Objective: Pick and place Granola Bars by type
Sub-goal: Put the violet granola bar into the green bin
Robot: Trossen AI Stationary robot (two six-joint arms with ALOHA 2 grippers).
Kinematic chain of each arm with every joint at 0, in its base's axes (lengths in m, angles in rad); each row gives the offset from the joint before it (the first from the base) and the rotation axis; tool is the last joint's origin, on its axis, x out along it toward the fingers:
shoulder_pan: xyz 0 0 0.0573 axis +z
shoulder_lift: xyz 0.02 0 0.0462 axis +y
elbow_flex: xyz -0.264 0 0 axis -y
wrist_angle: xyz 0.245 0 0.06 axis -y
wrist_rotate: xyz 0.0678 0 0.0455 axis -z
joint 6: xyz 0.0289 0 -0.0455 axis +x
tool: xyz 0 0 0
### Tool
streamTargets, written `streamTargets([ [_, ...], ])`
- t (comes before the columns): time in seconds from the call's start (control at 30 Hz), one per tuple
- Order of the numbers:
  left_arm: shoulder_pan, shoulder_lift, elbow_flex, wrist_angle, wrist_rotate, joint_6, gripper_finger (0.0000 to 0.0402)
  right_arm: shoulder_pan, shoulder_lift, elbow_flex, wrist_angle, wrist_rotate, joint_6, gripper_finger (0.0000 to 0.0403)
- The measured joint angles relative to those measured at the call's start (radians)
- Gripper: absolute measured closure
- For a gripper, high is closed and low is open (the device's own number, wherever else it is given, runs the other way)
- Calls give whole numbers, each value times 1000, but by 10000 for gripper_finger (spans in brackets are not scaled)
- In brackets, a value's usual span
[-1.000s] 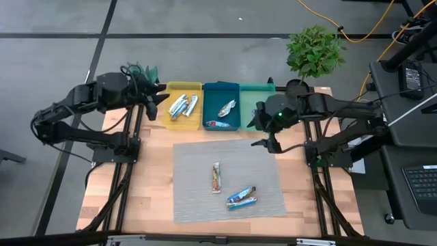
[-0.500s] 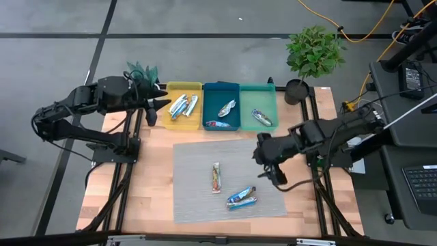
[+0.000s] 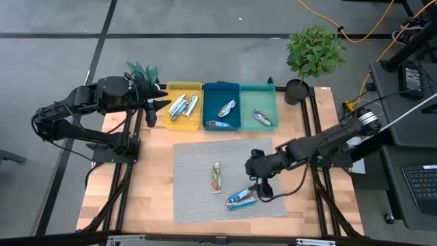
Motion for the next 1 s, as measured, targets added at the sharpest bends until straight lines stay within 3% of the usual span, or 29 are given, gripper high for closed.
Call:
streamTargets([
  [0.33, 0, 0, 0, -16, 19, -18, 258, 12, 173, -21, 71, -88, -1, 67],
  [1.0, 0, 0, 0, -19, 19, -22, 258, 22, 373, -19, 69, -15, 0, 67],
])
